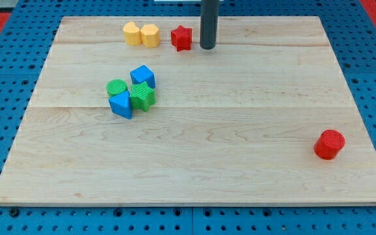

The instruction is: Move your arm towards the bottom right edge of the board

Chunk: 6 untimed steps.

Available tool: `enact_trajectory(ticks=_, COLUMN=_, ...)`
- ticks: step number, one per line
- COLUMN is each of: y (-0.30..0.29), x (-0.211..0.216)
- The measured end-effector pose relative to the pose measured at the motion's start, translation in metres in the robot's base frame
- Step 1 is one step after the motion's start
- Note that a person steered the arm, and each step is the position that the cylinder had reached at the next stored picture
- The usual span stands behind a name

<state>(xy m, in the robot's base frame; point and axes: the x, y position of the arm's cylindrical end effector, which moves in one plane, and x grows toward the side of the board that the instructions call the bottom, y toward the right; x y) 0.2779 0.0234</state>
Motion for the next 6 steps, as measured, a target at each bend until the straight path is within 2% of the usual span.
enact_trajectory(ticks=1, y=-0.048, x=0.008)
enact_trajectory(ticks=2, y=0.005, x=0.030)
enact_trajectory(ticks=4, y=0.249, x=0.092)
enact_trajectory(ticks=5, y=0.309, x=0.174)
enact_trajectory(ticks=6, y=0.298, x=0.250)
